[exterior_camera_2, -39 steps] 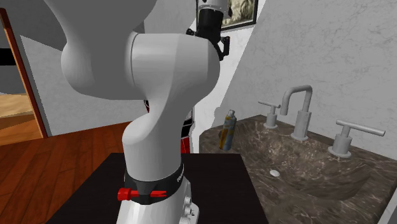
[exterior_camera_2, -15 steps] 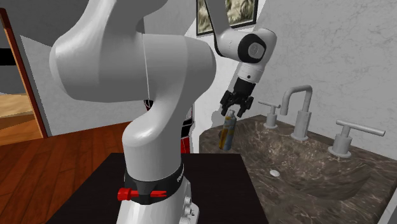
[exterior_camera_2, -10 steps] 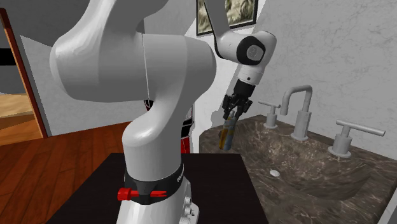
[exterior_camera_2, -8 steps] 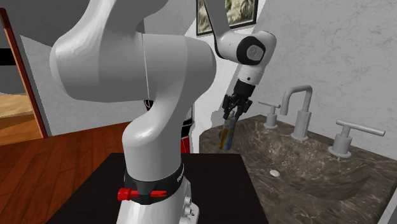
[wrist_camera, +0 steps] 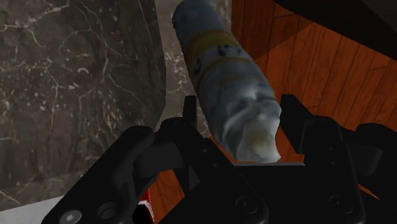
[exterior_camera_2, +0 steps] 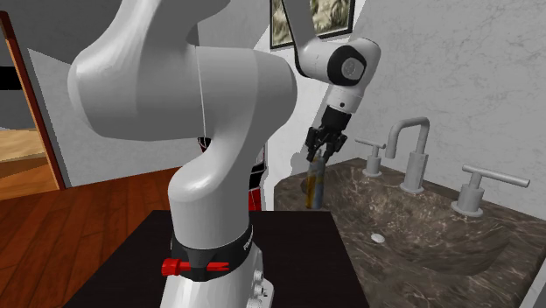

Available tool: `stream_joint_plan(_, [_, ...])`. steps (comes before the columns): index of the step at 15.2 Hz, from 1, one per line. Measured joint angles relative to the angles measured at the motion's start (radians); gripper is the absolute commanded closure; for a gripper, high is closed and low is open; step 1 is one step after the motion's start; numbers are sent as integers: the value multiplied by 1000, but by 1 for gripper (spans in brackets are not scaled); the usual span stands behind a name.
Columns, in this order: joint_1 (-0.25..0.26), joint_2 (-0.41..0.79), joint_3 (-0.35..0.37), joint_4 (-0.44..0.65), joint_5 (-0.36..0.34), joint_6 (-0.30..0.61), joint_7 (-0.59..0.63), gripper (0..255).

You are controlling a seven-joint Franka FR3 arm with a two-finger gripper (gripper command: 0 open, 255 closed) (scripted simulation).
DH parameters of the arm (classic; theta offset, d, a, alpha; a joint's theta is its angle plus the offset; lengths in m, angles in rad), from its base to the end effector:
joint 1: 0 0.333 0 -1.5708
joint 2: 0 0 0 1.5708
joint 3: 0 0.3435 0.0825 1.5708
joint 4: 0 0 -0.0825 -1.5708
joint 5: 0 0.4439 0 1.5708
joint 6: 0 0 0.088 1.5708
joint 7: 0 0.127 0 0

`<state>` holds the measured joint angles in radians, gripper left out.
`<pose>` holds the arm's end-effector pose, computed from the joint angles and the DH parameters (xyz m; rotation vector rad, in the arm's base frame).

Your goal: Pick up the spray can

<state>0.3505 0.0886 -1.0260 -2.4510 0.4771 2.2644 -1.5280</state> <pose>0.3904 -0.2978 0.2249 -2.7437 -0.6961 -0.1851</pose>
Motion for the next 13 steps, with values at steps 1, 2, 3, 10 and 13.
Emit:
stream_joint_plan(1, [5, -22, -7, 0, -28, -5, 22, 255])
stream_joint_plan(2, [8, -38, -11, 3, -49, -11, 40, 255])
stream_joint_plan(3, [12, -62, -16, 2, -77, -16, 64, 255])
stream_joint_plan(10, [-6, -208, -3, 15, -250, -71, 209, 255])
stream_joint_plan(13, [-22, -253, 15, 27, -298, -101, 253, 255])
